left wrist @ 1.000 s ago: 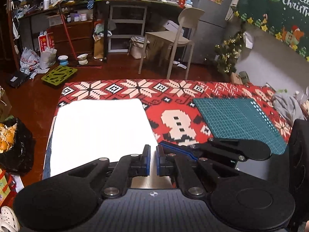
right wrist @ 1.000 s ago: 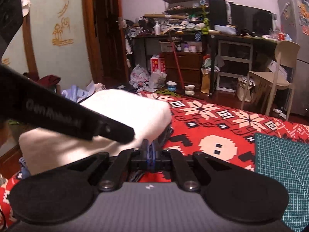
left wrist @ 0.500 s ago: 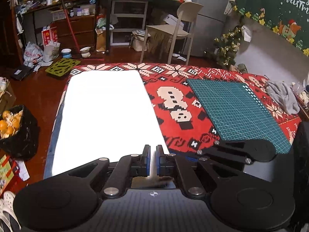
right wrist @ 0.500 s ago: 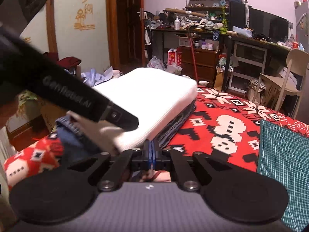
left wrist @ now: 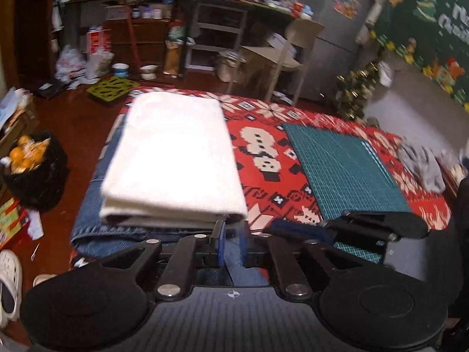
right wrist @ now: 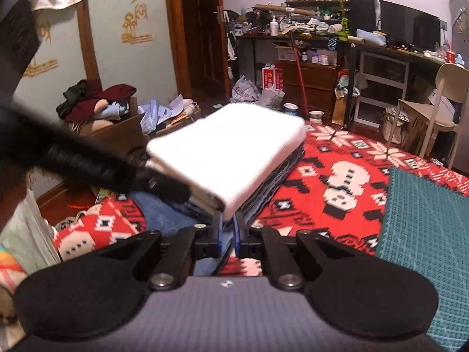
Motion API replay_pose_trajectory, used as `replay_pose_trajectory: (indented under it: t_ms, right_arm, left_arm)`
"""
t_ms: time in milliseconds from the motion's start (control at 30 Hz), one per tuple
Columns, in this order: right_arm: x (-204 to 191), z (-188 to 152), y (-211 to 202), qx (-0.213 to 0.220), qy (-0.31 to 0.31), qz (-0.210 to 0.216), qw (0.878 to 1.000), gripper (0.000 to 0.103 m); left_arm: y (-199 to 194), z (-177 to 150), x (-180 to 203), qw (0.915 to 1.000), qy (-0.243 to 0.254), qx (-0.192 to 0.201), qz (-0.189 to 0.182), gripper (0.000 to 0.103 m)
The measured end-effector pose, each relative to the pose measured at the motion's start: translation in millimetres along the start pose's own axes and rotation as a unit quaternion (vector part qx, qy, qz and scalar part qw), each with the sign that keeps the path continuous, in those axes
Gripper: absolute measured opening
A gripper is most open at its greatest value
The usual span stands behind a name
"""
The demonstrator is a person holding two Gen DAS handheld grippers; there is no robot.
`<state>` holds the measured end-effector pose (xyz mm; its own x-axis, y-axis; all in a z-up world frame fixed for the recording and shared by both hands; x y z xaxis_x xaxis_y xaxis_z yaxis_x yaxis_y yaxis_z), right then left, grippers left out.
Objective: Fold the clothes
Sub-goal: 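Release the sweater and withdraw both tools from the stack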
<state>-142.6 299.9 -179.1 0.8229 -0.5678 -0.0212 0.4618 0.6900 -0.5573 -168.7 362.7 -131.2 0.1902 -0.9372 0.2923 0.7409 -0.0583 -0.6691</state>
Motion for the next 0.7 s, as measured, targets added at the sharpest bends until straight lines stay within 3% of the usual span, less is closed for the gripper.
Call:
replay_pose_trajectory:
  t_ms: [33, 100, 267, 400, 433, 500, 633, 700]
  right_arm:
    - [1.2, 5.3, -3.9, 0.003, 0.001, -0.003, 1.0, 0.015]
    - [2.6, 16.0, -10.3, 0.007, 0.001, -0.007, 1.0, 0.03]
    - [2.9, 44.7, -30.2, 0.015, 0.02, -0.017, 1.0, 0.045]
    - [6.8, 69.4, -50.6, 0.021, 0.056, -0.025, 0.998, 0.078]
    - [7.9, 74.5, -54.2, 0.021, 0.062, -0.028, 0.997, 0.082]
    - [9.3, 84.0, -61.2, 0.018, 0.069, -0.034, 0.997, 0.097]
    - [5.4, 91.3, -68.7, -0.002, 0.057, -0.036, 0.998, 0.102]
    - [2.6, 89.9, -70.0, -0.019, 0.048, -0.037, 0.998, 0.102]
  left_arm:
    - [-4.6, -0.2, -0.3, 0.9999, -0.008, 0.006, 0.006, 0.033]
    - [-14.9, 2.2, -1.1, 0.9993, -0.023, 0.022, 0.017, 0.038]
    - [-40.5, 4.8, -6.8, 0.9945, -0.075, 0.063, 0.037, 0.061]
    - [-60.7, 7.3, -15.5, 0.9882, -0.113, 0.094, 0.044, 0.066]
    - [-65.7, 7.8, -18.2, 0.9867, -0.12, 0.098, 0.048, 0.068]
    - [-74.0, 8.2, -22.6, 0.9837, -0.13, 0.099, 0.075, 0.071]
    - [-84.4, 8.4, -26.3, 0.9765, -0.137, 0.087, 0.142, 0.075]
    - [-85.0, 5.0, -25.0, 0.9757, -0.132, 0.08, 0.155, 0.079]
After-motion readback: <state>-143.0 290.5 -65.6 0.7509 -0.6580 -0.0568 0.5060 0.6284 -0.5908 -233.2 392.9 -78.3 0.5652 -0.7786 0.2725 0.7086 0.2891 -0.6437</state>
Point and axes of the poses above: each gripper's, at about its wrist camera, not at the fingertips, and y roughly the way its jaws point, x to its right, z to its top, the point moved 8 cm from there along y, roughly the way its jaws point, and after that the axes turned 6 degrees about -z, right-handed, at the moved point
